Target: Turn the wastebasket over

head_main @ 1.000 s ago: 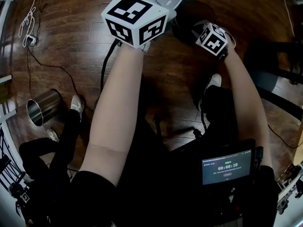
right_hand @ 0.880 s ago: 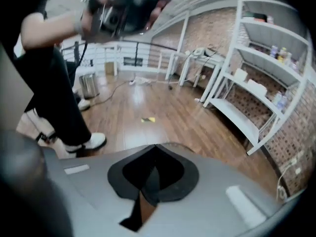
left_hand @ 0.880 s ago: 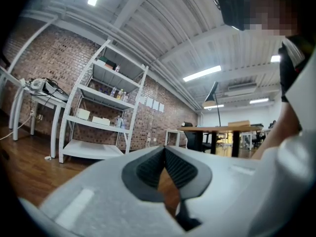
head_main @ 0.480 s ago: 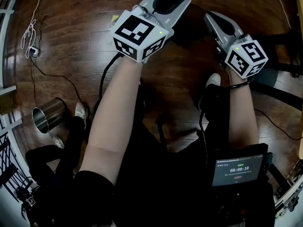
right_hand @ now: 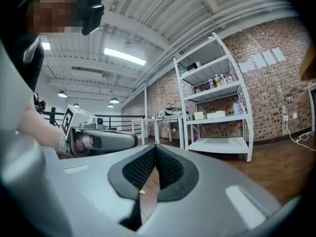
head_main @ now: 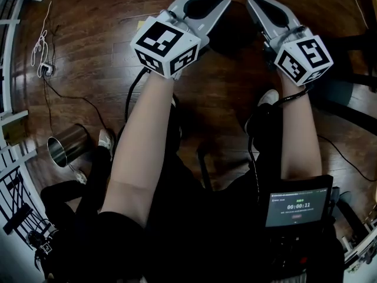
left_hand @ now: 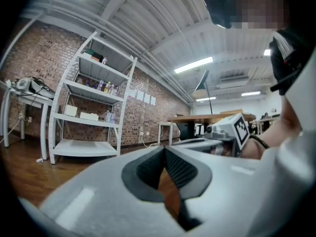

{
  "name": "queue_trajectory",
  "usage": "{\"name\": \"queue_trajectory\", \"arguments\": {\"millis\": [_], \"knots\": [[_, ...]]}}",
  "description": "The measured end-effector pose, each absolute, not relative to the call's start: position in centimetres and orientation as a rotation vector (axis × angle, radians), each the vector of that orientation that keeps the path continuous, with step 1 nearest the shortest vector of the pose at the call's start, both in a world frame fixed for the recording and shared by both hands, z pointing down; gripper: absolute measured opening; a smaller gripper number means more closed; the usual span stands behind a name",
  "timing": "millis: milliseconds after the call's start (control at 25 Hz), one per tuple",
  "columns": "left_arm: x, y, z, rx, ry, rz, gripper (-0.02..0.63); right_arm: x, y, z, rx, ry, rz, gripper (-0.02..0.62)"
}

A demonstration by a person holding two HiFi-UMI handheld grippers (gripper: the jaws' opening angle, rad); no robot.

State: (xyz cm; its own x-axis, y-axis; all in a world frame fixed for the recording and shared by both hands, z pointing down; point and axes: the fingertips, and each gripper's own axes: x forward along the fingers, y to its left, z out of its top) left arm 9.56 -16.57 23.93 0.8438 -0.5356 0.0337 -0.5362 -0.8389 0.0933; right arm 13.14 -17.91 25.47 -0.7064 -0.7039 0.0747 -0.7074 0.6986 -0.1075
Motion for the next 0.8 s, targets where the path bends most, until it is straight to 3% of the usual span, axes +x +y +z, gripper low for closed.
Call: {"name": "queue_trajectory", "arguments": {"millis": [800], "knots": [[11.4,-18.4,25.8,2.917,-0.856,0.023,0.002,14.2,-19.6,26.6,1.168,-2.909,0.168,0.009]]}}
